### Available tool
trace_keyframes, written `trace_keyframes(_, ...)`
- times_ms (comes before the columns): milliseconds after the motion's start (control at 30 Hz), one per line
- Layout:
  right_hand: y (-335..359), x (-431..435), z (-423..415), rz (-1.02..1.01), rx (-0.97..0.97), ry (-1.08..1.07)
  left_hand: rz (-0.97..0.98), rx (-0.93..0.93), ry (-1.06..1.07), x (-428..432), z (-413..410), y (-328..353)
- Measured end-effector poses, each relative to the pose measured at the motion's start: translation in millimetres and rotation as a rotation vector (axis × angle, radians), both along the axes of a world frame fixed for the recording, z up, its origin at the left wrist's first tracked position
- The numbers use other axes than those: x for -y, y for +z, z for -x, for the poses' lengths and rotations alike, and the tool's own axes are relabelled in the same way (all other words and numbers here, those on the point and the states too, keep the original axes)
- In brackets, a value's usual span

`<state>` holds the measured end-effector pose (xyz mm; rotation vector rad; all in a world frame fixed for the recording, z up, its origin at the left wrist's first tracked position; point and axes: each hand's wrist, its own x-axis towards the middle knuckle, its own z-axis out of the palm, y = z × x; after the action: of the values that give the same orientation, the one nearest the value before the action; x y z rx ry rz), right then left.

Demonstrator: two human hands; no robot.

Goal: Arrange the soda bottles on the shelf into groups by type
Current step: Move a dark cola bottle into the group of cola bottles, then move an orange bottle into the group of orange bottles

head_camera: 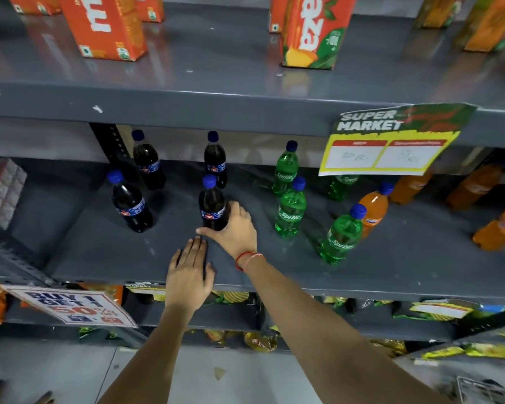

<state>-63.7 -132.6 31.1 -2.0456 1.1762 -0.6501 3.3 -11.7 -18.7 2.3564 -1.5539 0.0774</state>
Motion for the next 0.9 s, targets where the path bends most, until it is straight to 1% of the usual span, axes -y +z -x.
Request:
trace_keyframes(100, -6, -6, 39, 0.058, 0.043, -0.029, 0.036, 0.005, -0.001, -1, 5, -2)
trace_keyframes(200, -19, -12, 97, 0.062, 0.088, -0.063, 0.083, -0.033, -0.038, 8, 28, -1)
trace_keyframes(400, -33, -11, 211, 0.124, 0.081, -0.211, 0.095, -0.072, -0.293, 64, 132, 12)
trace_keyframes(467, -34, -3, 241, 0.158, 0.088, -0.249, 0.093, -0.086, -0.299, 78, 161, 15)
trace_keyframes(533, -33, 10, 265, 0.164, 0.105, -0.315, 0.068, -0.11, -0.258, 86, 180, 15)
trace_keyframes(633, -28, 36, 287, 0.152, 0.146, -0.414, 0.0, -0.109, -0.222, 90, 196, 9)
trace_keyframes(733, -22, 69, 294, 0.109, 0.172, -0.466, -0.086, -0.051, -0.238, 89, 204, 4)
trace_keyframes(900, -20, 109, 279, -0.026, 0.128, -0.383, -0.137, -0.013, -0.229, 90, 204, 2)
